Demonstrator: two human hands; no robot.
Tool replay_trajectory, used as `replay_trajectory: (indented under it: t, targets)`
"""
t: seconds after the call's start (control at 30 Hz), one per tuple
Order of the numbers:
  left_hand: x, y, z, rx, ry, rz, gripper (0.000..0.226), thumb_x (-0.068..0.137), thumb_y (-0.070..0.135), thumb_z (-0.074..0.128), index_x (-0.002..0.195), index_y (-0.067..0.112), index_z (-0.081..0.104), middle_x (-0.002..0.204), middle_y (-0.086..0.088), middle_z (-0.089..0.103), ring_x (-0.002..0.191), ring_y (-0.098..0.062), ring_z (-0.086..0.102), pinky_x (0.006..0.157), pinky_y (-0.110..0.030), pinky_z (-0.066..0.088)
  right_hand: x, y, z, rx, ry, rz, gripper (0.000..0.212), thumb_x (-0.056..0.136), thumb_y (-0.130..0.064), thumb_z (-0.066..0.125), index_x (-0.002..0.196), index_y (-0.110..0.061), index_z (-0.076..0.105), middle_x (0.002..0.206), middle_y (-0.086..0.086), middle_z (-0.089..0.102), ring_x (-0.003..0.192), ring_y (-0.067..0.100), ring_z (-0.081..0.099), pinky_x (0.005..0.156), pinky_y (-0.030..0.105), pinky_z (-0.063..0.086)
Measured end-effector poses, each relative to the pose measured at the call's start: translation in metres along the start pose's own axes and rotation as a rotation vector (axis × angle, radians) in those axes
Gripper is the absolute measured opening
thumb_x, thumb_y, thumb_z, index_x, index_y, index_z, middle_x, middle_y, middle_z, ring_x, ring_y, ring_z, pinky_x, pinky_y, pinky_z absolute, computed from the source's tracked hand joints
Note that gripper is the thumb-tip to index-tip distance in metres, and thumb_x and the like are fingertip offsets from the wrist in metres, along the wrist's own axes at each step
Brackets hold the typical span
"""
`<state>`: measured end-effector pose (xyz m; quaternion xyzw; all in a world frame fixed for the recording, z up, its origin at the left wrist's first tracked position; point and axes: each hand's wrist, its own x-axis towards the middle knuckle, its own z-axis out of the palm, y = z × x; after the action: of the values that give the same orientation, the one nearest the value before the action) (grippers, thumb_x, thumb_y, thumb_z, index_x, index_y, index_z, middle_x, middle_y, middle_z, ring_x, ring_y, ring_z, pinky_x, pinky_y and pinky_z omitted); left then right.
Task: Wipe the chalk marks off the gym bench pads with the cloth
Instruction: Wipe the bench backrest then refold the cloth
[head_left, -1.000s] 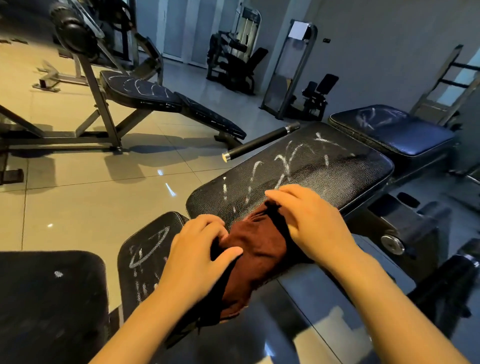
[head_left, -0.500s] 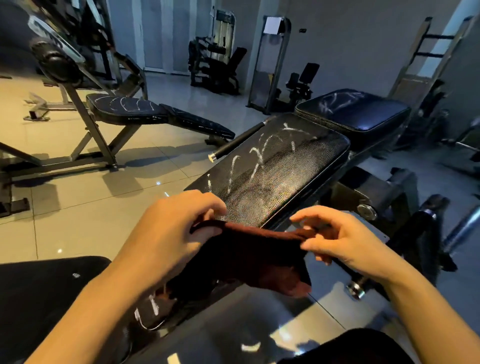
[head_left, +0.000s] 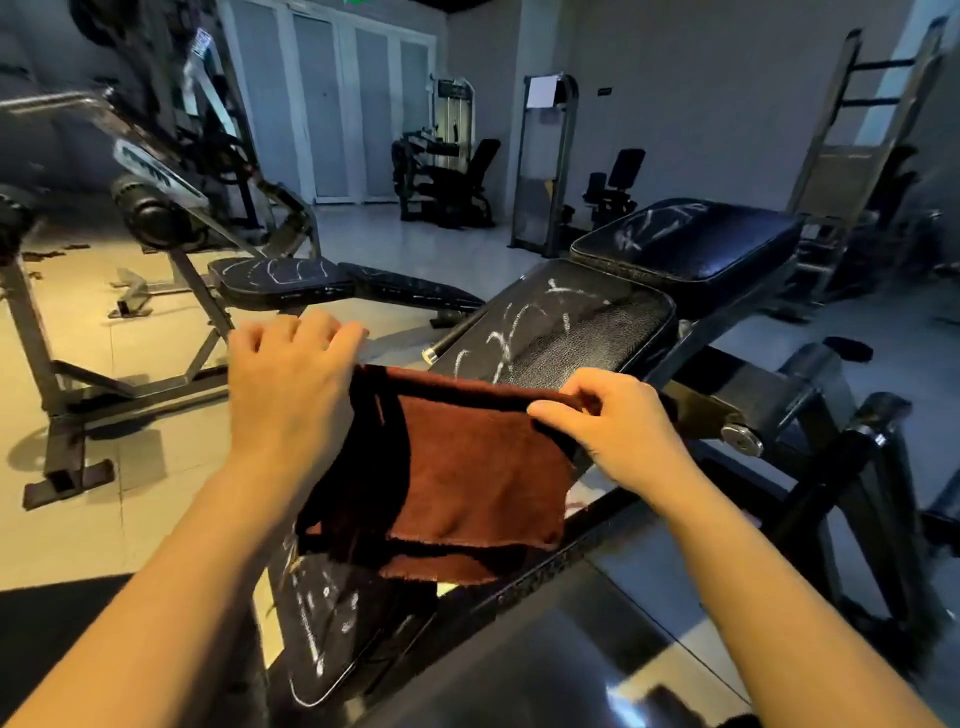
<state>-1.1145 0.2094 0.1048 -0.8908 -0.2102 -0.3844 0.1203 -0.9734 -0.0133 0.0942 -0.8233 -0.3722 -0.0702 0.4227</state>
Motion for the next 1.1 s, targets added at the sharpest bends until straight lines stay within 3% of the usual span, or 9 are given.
replay_trajectory:
  t: [0.07, 0.17, 0.27, 0.37, 0.47, 0.63, 0.8, 0.93, 1.1]
  targets:
    - [-0.019, 0.032, 0.033, -0.165, 0.114, 0.068, 0.023, 0.084, 0.012, 0.063, 0.107, 0.015, 0.063, 0.106, -0.007, 0.063, 0.092, -0.029, 0.055, 0.077, -0.04, 0.038, 0.014, 0.003, 0.016, -0.093, 0.008, 0.012, 0.037, 0.082, -0.042, 0.073, 0.061, -0.019, 0.053, 0.058, -0.005, 0.047, 0.058, 0.009, 0.043, 0.059, 0.031, 0.035]
    - [-0.061, 0.069, 0.085, -0.486, -0.093, 0.316, 0.033, 0.095, 0.031, 0.048, 0.125, 0.019, 0.055, 0.131, -0.003, 0.056, 0.116, -0.022, 0.053, 0.088, -0.042, 0.043, 0.021, 0.026, 0.026, -0.088, 0.031, 0.012, 0.034, 0.083, -0.04, 0.072, 0.063, -0.019, 0.055, 0.061, -0.003, 0.05, 0.065, 0.015, 0.049, 0.066, 0.036, 0.04]
    - [-0.065, 0.071, 0.111, -0.486, -0.302, 0.42, 0.054, 0.101, 0.048, 0.031, 0.15, 0.027, 0.031, 0.158, 0.001, 0.027, 0.146, -0.017, 0.024, 0.116, -0.043, 0.018, 0.016, 0.05, 0.03, 0.036, 0.075, -0.02, 0.027, 0.082, -0.035, 0.074, 0.063, -0.026, 0.056, 0.063, -0.004, 0.054, 0.061, 0.007, 0.05, 0.062, 0.028, 0.041]
    - [-0.056, 0.077, 0.113, -0.476, -0.332, 0.523, 0.06, 0.102, 0.049, 0.028, 0.155, 0.023, 0.016, 0.162, 0.002, 0.012, 0.149, -0.016, 0.01, 0.119, -0.038, 0.005, 0.015, 0.051, 0.024, 0.241, 0.177, -0.043, 0.017, 0.084, -0.039, 0.072, 0.074, -0.028, 0.064, 0.071, -0.006, 0.062, 0.063, 0.006, 0.055, 0.06, 0.02, 0.045]
    - [-0.052, 0.088, 0.114, -0.527, -0.329, 0.463, 0.059, 0.103, 0.048, 0.019, 0.155, 0.022, 0.011, 0.163, 0.004, 0.007, 0.149, -0.012, 0.005, 0.119, -0.034, 0.001, 0.024, 0.048, 0.007, 0.36, 0.34, -0.046, 0.015, 0.083, -0.05, 0.06, 0.082, -0.035, 0.064, 0.074, -0.01, 0.064, 0.064, 0.014, 0.059, 0.058, 0.023, 0.048]
    - [0.008, 0.146, 0.114, -0.571, -0.332, 0.103, 0.075, 0.087, 0.056, -0.004, 0.154, 0.025, 0.005, 0.162, 0.008, -0.003, 0.147, -0.005, -0.007, 0.116, -0.027, -0.011, 0.026, 0.077, 0.012, 0.364, 0.553, 0.078, 0.016, 0.096, -0.031, 0.057, 0.082, -0.039, 0.058, 0.08, -0.011, 0.063, 0.076, 0.017, 0.063, 0.063, 0.021, 0.047]
    - [-0.01, 0.164, 0.104, -0.573, -0.34, -0.048, 0.085, 0.089, 0.063, -0.012, 0.154, 0.016, 0.014, 0.162, -0.001, 0.008, 0.149, -0.016, 0.006, 0.115, -0.032, -0.001, 0.023, 0.091, 0.01, 0.286, 0.608, 0.123, 0.01, 0.098, -0.023, 0.054, 0.095, -0.032, 0.057, 0.101, 0.002, 0.061, 0.082, -0.007, 0.055, 0.068, 0.003, 0.04]
    - [-0.066, 0.166, 0.085, -0.502, -0.295, -0.062, 0.062, 0.102, 0.049, 0.009, 0.149, 0.015, 0.031, 0.155, -0.005, 0.032, 0.142, -0.022, 0.031, 0.117, -0.035, 0.021, 0.014, 0.089, 0.01, 0.19, 0.525, 0.007, 0.005, 0.097, -0.02, 0.056, 0.101, -0.024, 0.058, 0.097, 0.001, 0.06, 0.083, -0.012, 0.054, 0.068, 0.002, 0.04]
    - [-0.05, 0.112, 0.099, -0.281, -0.189, 0.495, 0.061, 0.091, 0.039, 0.046, 0.146, 0.012, 0.039, 0.148, -0.008, 0.043, 0.127, -0.025, 0.045, 0.1, -0.034, 0.032, 0.005, 0.094, -0.011, 0.108, 0.453, -0.027, 0.008, 0.097, -0.023, 0.057, 0.105, -0.023, 0.059, 0.1, 0.0, 0.06, 0.087, -0.009, 0.055, 0.07, 0.002, 0.04]
